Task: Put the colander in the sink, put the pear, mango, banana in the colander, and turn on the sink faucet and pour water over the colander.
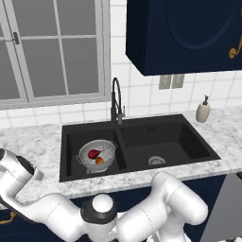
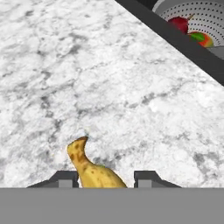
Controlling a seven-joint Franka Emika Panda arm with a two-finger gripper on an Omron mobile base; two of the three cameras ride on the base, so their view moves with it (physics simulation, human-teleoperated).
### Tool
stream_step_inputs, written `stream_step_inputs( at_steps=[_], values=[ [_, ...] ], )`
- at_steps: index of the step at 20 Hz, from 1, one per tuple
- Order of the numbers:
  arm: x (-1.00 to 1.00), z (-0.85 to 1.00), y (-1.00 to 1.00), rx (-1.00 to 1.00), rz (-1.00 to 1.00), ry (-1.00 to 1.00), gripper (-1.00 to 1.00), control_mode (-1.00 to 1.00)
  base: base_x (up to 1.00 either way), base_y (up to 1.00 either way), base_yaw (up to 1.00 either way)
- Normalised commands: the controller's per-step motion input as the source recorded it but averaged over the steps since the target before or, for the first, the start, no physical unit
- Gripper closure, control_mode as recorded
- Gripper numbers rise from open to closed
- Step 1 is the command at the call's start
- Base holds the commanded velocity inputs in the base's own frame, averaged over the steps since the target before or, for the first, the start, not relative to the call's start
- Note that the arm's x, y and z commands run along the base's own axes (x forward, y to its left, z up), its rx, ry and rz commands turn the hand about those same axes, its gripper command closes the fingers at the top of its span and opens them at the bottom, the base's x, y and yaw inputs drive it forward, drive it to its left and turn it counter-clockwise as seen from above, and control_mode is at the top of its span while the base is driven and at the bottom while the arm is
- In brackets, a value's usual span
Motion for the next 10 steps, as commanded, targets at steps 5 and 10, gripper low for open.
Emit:
stream_step_inputs(
  at_steps=[5, 10],
  values=[
    [-0.18, 0.62, -0.51, 0.03, -0.21, 0.1, 1.0, -1.0, 0.0, 0.0, 0.0],
    [-0.6, 0.37, -0.95, 0.05, -0.28, -0.06, 1.0, -1.0, 0.0, 0.0, 0.0]
  ],
)
